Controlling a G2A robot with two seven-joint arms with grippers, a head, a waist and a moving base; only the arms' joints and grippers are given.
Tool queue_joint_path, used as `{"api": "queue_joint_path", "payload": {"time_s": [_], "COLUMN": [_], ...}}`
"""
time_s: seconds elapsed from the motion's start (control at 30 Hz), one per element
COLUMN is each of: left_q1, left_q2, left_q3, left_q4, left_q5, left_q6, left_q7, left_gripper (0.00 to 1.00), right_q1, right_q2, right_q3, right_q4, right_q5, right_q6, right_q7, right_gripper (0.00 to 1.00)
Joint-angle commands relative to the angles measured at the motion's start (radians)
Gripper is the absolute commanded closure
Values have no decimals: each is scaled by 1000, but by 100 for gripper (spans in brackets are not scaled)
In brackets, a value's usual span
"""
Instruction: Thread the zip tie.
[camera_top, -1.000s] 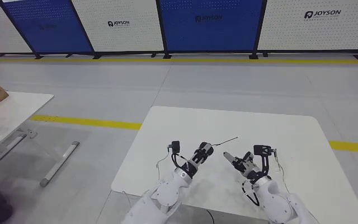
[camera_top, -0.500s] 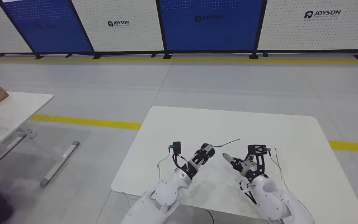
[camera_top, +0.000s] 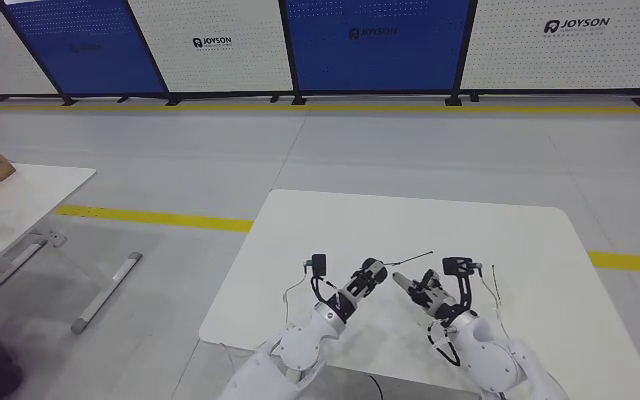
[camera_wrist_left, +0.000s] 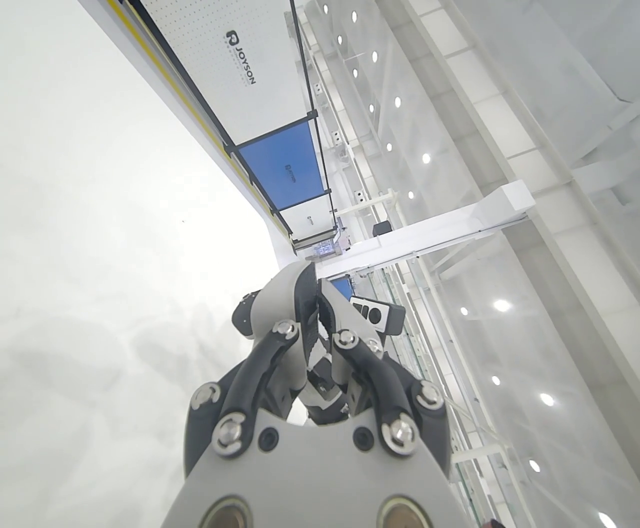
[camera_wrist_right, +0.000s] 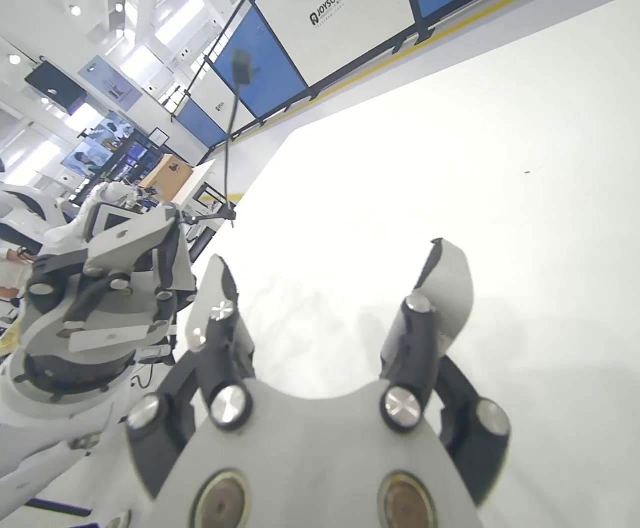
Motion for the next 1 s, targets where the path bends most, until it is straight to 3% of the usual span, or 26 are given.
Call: {"api": "queue_joint_path", "payload": {"time_s": [0.0, 0.5, 0.97], "left_q1": [-1, -13, 0], "left_q2": [0, 0, 2], "left_q3": [1, 10, 20], "left_q4": [1, 12, 7], "left_q5": [4, 35, 66], "left_q6": [1, 10, -5], "left_q7": [0, -2, -3], "left_gripper": [100, 100, 100], "right_q1": [1, 5, 13], "right_q2": [0, 1, 0], "right_q3": [-2, -3, -7], "right_q4": [-2, -21, -21], "right_q5": [3, 59, 74], "right_q6": [-1, -43, -43], "right_q7": [3, 38, 28], "right_gripper": [69, 62, 75]}}
